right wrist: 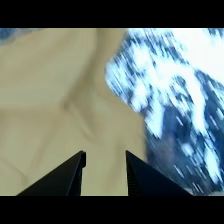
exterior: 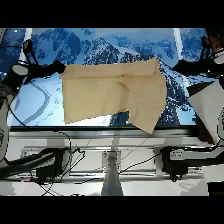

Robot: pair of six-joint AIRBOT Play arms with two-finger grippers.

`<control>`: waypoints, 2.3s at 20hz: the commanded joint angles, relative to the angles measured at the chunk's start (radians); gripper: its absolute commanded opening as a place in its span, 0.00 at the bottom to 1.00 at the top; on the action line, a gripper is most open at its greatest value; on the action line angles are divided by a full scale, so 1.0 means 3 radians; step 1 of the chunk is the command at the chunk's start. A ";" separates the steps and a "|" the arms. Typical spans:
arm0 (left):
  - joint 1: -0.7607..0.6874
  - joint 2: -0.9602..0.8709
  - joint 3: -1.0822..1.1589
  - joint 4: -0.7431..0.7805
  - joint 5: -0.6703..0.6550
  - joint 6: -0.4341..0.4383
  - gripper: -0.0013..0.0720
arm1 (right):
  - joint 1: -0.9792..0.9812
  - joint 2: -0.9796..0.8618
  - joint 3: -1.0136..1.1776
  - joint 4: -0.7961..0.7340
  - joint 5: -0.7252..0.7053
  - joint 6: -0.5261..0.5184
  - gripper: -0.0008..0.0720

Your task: Fold the clothes and pants, and hang the long-sleeved shirts on hangers.

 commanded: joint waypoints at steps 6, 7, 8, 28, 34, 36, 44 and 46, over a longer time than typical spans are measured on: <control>0.0645 0.1058 -0.0009 0.1165 -0.1102 -0.0324 0.95 | -0.0535 -0.0019 -0.1119 -0.0224 0.0913 -0.0234 0.44; 0.0748 0.1110 -0.0019 0.1311 -0.1212 -0.0401 0.95 | -0.0534 -0.0019 -0.1256 -0.0043 0.0802 -0.0296 0.48; 0.0862 0.1144 -0.0048 0.1408 -0.1338 -0.0437 0.95 | -0.0534 -0.0019 -0.1373 0.0170 0.0646 -0.0362 0.48; 0.1064 0.1095 -0.2223 0.0685 -0.1685 0.0065 0.84 | -0.0090 -0.0019 -0.1526 0.0586 -0.0020 -0.0601 0.03; 0.0818 0.1047 -0.2181 0.0612 -0.1342 0.0051 0.79 | -0.0090 -0.0019 -0.1526 0.0589 -0.0062 -0.0598 0.03; 0.0818 0.1002 -0.2182 0.0610 -0.1288 0.0052 0.79 | -0.0090 -0.0019 -0.1526 0.0589 -0.0062 -0.0598 0.03; 0.0595 0.0580 -0.2181 0.0409 -0.0823 0.0155 0.47 | -0.0090 -0.0019 -0.1526 0.0589 -0.0003 -0.0596 0.03; 0.0590 0.0590 -0.2144 0.0388 -0.0656 0.0155 0.45 | -0.0090 -0.0018 -0.1526 0.0589 0.0010 -0.0596 0.03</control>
